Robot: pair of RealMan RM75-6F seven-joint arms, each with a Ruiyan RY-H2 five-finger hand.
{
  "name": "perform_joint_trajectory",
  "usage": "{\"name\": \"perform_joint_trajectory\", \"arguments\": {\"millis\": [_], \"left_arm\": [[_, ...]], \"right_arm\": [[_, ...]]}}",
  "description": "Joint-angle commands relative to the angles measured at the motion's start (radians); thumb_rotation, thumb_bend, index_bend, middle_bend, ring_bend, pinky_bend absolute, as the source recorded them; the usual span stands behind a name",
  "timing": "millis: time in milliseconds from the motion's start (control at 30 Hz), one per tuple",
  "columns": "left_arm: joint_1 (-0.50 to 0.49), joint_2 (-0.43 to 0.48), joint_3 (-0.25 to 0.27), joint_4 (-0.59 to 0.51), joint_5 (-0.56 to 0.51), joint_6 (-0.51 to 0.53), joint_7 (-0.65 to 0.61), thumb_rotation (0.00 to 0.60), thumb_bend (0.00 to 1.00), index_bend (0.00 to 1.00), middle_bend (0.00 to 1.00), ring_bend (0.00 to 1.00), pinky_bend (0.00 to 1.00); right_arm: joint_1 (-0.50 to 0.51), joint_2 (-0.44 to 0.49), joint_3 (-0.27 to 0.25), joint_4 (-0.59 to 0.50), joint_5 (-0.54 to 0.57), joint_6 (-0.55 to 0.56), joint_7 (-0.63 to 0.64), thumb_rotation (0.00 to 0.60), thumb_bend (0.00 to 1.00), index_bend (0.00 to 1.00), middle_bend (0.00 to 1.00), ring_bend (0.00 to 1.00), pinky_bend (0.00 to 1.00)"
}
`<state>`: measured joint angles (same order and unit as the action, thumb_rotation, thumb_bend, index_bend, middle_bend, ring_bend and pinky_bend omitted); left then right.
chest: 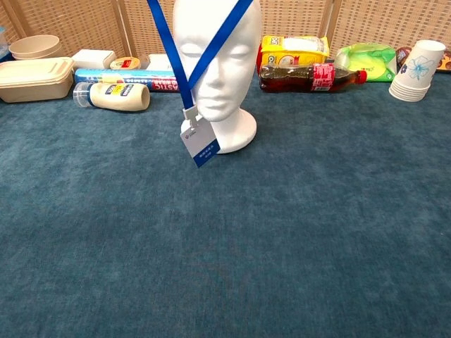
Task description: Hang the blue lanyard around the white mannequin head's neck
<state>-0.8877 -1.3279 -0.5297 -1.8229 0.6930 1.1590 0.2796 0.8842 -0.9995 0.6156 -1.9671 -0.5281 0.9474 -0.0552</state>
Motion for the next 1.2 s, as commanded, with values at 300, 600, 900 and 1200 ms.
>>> {"name": "perform_joint_trajectory", "arguments": {"millis": [300,600,900,1200], "left_arm": [[-0.038,-0.024,-0.009,0.084,-0.085,-0.052,-0.028,0.556,0.46,0.65,1.00,1.00,1.00],[-0.071,-0.059,-0.009,0.163,-0.149,-0.086,-0.042,0.554,0.46,0.65,1.00,1.00,1.00],[-0.092,-0.088,-0.002,0.233,-0.221,-0.122,-0.051,0.557,0.46,0.65,1.00,1.00,1.00],[-0.104,-0.117,0.009,0.279,-0.235,-0.127,-0.059,0.555,0.46,0.65,1.00,1.00,1.00]], "right_arm": [[0.039,0.009,-0.025,0.089,0.051,-0.042,0.017,0.600,0.49,0.62,1.00,1.00,1.00],[0.092,-0.011,-0.060,0.172,0.114,-0.062,-0.019,0.600,0.48,0.63,1.00,1.00,1.00],[0.142,-0.044,-0.118,0.243,0.162,-0.060,-0.089,0.600,0.48,0.63,1.00,1.00,1.00],[0.210,-0.103,-0.148,0.319,0.193,-0.038,-0.165,0.600,0.48,0.63,1.00,1.00,1.00]]}}
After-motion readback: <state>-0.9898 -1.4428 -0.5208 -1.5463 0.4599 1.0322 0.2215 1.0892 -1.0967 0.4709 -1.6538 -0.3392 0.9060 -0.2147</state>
